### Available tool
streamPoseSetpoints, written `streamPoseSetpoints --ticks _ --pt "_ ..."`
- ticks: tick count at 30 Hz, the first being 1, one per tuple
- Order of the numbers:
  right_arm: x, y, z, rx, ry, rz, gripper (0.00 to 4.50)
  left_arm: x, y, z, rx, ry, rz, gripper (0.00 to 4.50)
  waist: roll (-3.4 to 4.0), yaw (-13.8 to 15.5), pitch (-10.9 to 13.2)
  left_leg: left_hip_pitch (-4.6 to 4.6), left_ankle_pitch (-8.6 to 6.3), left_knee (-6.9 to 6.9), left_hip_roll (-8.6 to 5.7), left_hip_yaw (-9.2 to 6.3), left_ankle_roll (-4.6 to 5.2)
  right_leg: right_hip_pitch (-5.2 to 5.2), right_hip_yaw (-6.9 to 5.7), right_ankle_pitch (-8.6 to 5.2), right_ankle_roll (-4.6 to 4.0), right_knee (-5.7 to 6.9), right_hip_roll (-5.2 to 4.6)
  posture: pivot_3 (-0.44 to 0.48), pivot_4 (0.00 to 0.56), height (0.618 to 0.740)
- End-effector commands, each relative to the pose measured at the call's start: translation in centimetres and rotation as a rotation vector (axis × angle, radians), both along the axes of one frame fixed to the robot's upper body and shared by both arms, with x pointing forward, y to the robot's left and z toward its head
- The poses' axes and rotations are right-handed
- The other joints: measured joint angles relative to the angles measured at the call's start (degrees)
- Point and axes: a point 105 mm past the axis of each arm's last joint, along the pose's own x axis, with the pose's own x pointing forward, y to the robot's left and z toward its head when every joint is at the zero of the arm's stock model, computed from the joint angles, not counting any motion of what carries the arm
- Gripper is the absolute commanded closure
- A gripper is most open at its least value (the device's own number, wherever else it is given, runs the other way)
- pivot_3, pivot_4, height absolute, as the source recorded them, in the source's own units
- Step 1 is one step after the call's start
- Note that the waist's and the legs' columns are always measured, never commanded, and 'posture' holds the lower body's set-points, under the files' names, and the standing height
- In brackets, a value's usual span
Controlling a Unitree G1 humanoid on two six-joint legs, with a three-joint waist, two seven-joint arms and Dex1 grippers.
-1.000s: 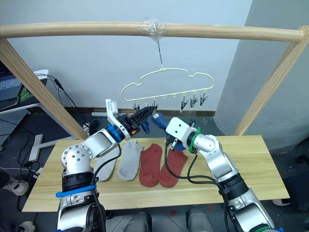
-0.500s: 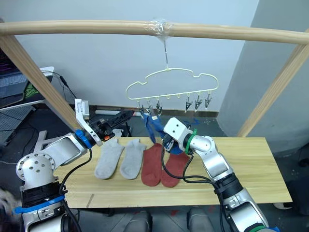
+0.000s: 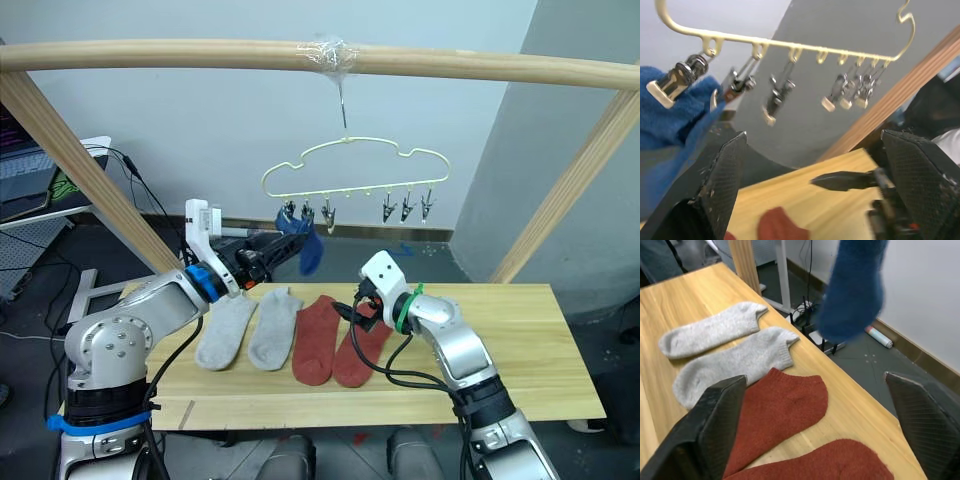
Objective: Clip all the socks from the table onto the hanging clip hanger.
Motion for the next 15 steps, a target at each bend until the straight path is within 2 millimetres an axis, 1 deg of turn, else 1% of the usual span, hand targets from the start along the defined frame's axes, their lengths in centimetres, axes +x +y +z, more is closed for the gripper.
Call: streamPoseSetpoints --ticks 1,4,6,8,10,11,12,15 --pt "-0.7 -0.6 2.5 0.055 -0.059 0.014 0.09 -0.3 -1.0 0.8 0.066 -0.12 -0.011 0.0 0.0 0.0 0.0 0.0 0.0 0.0 0.0 0.01 0.0 0.0 0.0 0.0 0.0 -0.01 0.0 0.062 0.161 0.74" --pt "-1.7 -2.1 4.0 0.073 -0.103 0.028 0.09 -0.1 -2.6 -0.1 0.131 -0.204 0.006 0.0 0.01 0.02 0.0 0.0 0.0 0.0 0.0 0.02 0.0 -0.01 0.01 -0.01 -0.01 -0.01 0.0 0.04 0.158 0.74" --pt "-2.0 -3.1 5.3 0.107 -0.133 0.024 0.0 -0.2 -4.1 -0.6 0.164 -0.253 -0.003 0.4 0.0 0.05 0.01 0.0 0.0 0.02 0.0 0.04 0.0 0.02 0.02 -0.01 -0.01 -0.04 -0.01 0.04 0.158 0.74" --pt "-2.1 -3.6 6.0 0.114 -0.154 0.02 0.0 0.1 -4.7 -0.9 0.173 -0.277 0.019 0.87 -0.01 -0.03 0.01 -0.02 0.0 0.04 -0.01 0.07 0.0 0.01 0.06 0.0 0.01 -0.04 -0.01 0.022 0.154 0.74" --pt "-2.1 -3.9 6.2 0.089 -0.172 0.015 0.0 0.9 -4.9 -1.0 0.166 -0.289 0.062 1.58 0.0 -0.09 0.0 0.03 0.0 0.04 -0.01 0.09 0.01 0.01 0.06 0.0 0.01 0.0 -0.01 0.005 0.152 0.74" --pt "-2.1 -4.0 6.3 0.076 -0.179 0.012 0.0 1.1 -5.1 -1.2 0.183 -0.304 0.072 1.75 0.0 -0.15 0.0 0.02 0.0 0.04 0.0 0.06 0.01 0.01 0.04 0.0 0.01 -0.01 0.01 0.005 0.152 0.74" --pt "-2.1 -4.2 6.3 0.062 -0.187 0.008 0.0 1.4 -5.4 -1.4 0.192 -0.31 0.076 2.1 0.01 -0.31 0.0 0.03 0.0 0.04 0.0 0.06 0.01 0.0 0.04 0.0 0.01 0.01 0.01 -0.002 0.151 0.74" --pt "-1.8 -4.5 6.7 0.068 -0.202 -0.018 0.0 2.3 -5.8 -2.1 0.231 -0.342 0.114 2.1 0.01 -0.47 0.0 0.03 0.0 0.05 0.0 0.09 0.02 0.0 0.07 0.0 0.02 0.0 0.01 -0.014 0.147 0.74"
